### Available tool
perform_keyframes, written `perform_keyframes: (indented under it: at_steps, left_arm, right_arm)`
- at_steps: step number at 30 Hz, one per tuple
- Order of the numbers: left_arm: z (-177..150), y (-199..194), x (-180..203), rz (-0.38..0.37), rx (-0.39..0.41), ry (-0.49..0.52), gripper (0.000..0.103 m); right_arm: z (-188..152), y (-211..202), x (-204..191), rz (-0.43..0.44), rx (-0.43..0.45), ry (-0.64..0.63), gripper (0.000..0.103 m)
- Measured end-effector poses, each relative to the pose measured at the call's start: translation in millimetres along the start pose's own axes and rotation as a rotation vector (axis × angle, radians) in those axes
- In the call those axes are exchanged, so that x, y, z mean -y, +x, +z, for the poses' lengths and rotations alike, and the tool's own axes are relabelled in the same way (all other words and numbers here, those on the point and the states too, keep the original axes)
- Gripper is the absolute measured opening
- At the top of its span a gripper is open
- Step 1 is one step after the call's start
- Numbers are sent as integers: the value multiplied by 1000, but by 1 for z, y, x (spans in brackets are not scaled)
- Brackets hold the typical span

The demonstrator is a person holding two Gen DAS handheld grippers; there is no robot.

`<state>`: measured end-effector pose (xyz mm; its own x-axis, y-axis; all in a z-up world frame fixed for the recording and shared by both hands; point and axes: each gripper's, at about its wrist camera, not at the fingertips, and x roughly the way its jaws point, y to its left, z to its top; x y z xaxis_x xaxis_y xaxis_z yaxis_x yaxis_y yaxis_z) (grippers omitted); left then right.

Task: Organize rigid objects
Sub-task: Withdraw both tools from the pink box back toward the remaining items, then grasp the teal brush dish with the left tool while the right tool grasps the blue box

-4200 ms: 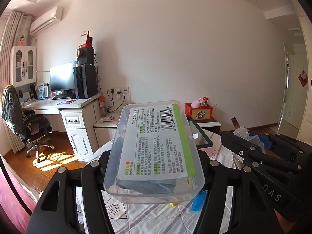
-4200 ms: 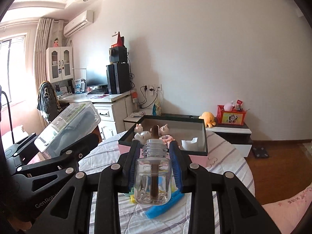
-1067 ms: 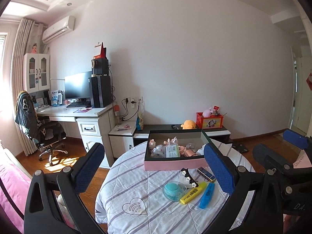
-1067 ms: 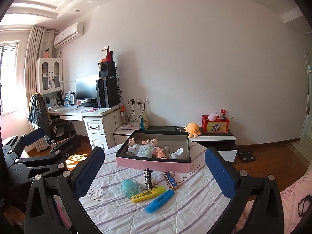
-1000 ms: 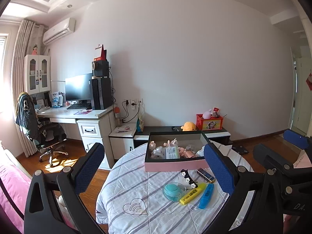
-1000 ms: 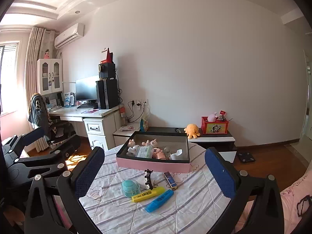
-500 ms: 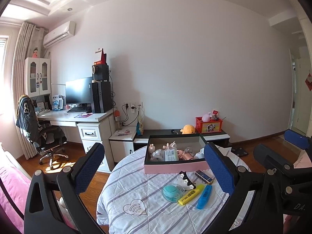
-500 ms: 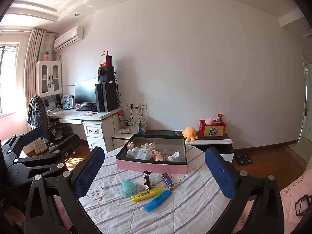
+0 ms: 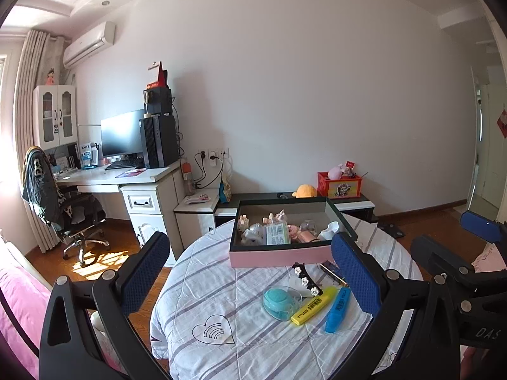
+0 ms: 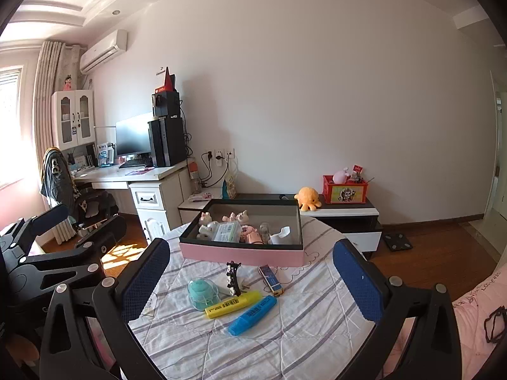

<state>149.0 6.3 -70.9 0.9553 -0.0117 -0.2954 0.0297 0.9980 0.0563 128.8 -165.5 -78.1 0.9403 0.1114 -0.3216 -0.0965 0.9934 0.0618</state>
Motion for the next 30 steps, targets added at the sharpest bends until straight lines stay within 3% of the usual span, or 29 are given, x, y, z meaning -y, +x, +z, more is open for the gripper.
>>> perform_keyframes:
  at_steps: [9, 15, 21, 30]
  left_arm:
    - [-48, 66, -1, -59, -205, -3, 103]
    - [-82, 107, 4, -49, -326, 13, 103]
    - [-102, 143, 9, -65, -408, 3, 103]
    - [-115, 192, 24, -95, -492, -5, 103]
  right_arm:
    - [-32, 57, 11, 1, -151, 15, 103]
    - [-64, 102, 19, 11, -274, 32, 103]
    - [-88, 140, 32, 7, -366, 65, 103]
    - [-99, 177, 52, -18, -423, 80, 103]
